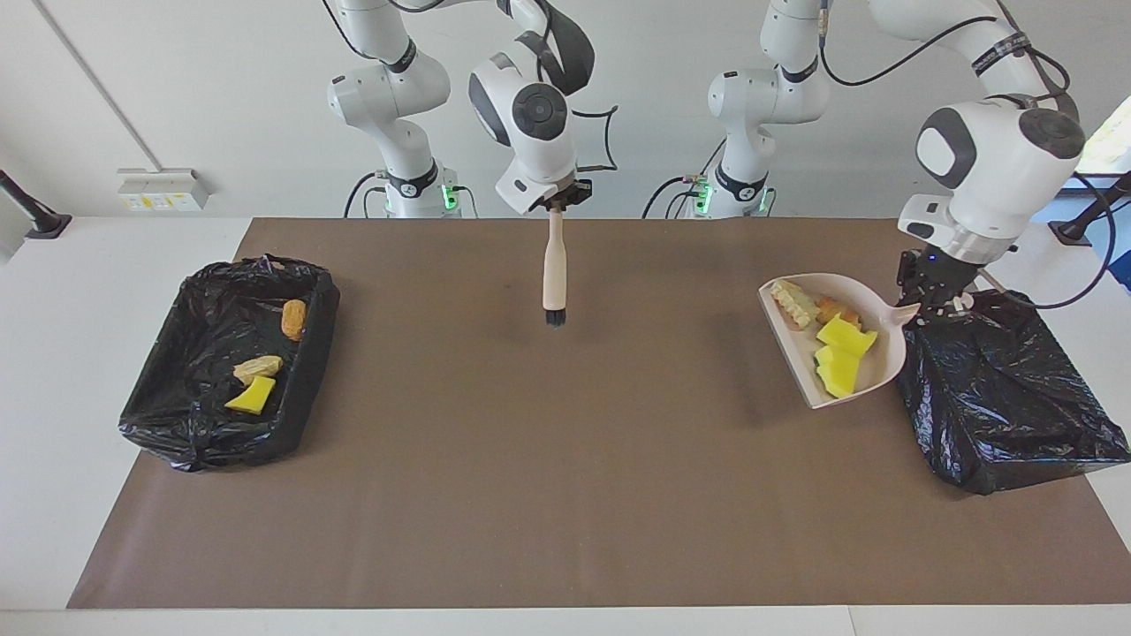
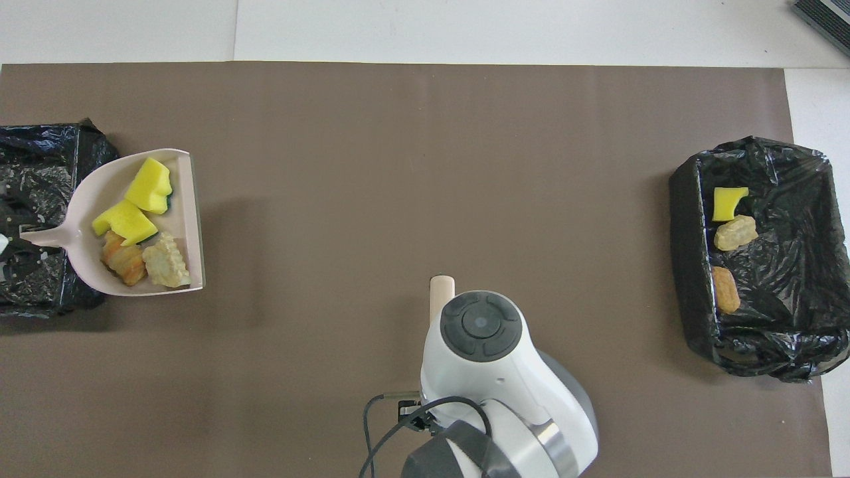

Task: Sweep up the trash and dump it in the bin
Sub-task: 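Carry the dustpan to the other bin and tip it with the left gripper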

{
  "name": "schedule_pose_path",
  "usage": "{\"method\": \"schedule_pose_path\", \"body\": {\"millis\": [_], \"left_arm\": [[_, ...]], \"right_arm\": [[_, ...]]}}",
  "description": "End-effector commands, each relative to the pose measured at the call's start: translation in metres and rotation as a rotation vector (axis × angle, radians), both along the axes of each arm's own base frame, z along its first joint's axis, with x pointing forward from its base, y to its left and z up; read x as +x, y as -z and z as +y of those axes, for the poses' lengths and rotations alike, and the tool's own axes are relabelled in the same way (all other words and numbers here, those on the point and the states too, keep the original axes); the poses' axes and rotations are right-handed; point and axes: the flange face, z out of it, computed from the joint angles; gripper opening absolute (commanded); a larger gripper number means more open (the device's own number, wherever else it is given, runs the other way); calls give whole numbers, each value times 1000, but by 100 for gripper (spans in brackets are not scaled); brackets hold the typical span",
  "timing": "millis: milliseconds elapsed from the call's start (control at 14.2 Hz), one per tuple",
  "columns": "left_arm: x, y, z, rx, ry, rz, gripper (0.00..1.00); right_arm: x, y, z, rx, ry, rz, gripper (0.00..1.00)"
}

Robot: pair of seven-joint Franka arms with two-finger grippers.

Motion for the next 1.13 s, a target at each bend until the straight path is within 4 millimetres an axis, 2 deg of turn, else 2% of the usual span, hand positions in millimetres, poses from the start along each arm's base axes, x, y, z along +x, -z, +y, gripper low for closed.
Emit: {"method": "schedule_pose_path", "body": {"millis": [0,70,141,211,282,423,564,846,1057], "left_arm": [[3,-27,72,17,-12,-61,0],[9,-33,97,42,-2,-71,0],[17,-30,116,77,11,-62,0],[20,-23,145,112,12,-43,0],[31,-25,171,177,56,-47,0],[48,-32,196,289,181,-37,0],[50,-36,205,380,190,-36,0],[62,-34,186,585,146,32,0],[62,-36,182,677,164,92,0]], "right_arm": [[-32,17,11,-5,-14,-2,0],[-43,23,15,-11,-39,3,0],[-50,31,17,-25,-41,12,0],[-51,40,15,-26,-35,8,0],[-51,49,13,-19,-29,-8,0],[-48,62,14,-24,-12,-7,0],[-44,67,16,-8,-7,-25,0],[-36,86,20,4,3,-37,0],[-37,88,22,0,-21,-40,0]]}}
